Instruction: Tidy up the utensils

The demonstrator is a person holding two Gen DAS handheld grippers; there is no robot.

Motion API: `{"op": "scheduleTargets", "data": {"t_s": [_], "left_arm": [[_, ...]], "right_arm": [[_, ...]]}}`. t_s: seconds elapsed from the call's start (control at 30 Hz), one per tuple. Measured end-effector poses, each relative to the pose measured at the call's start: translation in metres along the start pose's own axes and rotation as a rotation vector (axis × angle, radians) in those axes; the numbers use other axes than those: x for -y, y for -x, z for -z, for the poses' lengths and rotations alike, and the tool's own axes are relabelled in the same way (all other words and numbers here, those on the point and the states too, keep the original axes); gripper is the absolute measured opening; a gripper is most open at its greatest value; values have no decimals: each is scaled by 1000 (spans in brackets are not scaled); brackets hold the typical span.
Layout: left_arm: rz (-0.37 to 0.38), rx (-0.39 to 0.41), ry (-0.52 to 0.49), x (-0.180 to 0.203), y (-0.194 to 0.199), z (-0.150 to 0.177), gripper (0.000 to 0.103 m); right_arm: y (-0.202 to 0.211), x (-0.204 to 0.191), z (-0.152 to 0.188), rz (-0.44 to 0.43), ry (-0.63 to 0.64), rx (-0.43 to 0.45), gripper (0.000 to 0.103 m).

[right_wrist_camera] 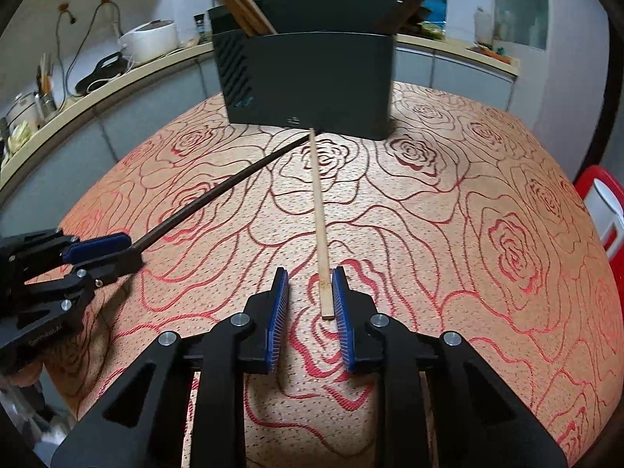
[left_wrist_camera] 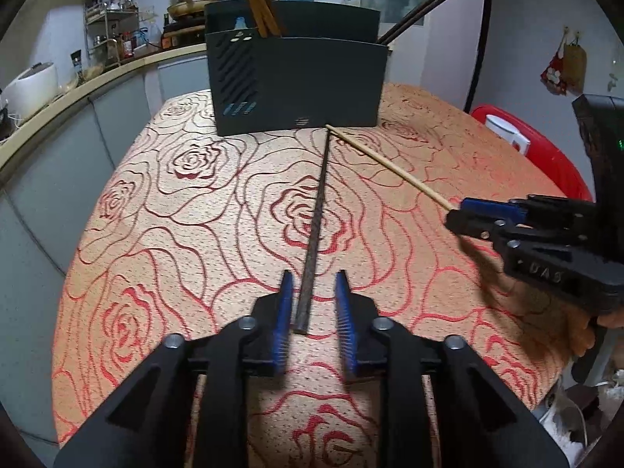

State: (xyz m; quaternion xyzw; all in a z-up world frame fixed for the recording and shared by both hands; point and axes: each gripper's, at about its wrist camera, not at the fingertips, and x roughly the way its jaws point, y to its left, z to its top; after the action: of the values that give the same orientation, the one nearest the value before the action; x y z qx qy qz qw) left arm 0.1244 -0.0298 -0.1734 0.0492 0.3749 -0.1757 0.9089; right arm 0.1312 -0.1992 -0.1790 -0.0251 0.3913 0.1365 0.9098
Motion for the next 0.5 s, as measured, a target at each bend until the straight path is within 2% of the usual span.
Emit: {"op": "scheduleTargets", "data": {"t_s": [0.07,0.17,0.4,0.5], "left_arm": [[9,3,-16,5,0,1,38],[8,6,-36,10,-1,2,43],[32,1,-14,6,1,2,40],[10,7,-30,9,0,3,31]], "right_arm": [[0,1,0,-4,-4,0,24],[1,0,2,-2,-2,4,24],[2,-5,4,28,28,14,16],[2,-6,5,29,33,15,14]]}}
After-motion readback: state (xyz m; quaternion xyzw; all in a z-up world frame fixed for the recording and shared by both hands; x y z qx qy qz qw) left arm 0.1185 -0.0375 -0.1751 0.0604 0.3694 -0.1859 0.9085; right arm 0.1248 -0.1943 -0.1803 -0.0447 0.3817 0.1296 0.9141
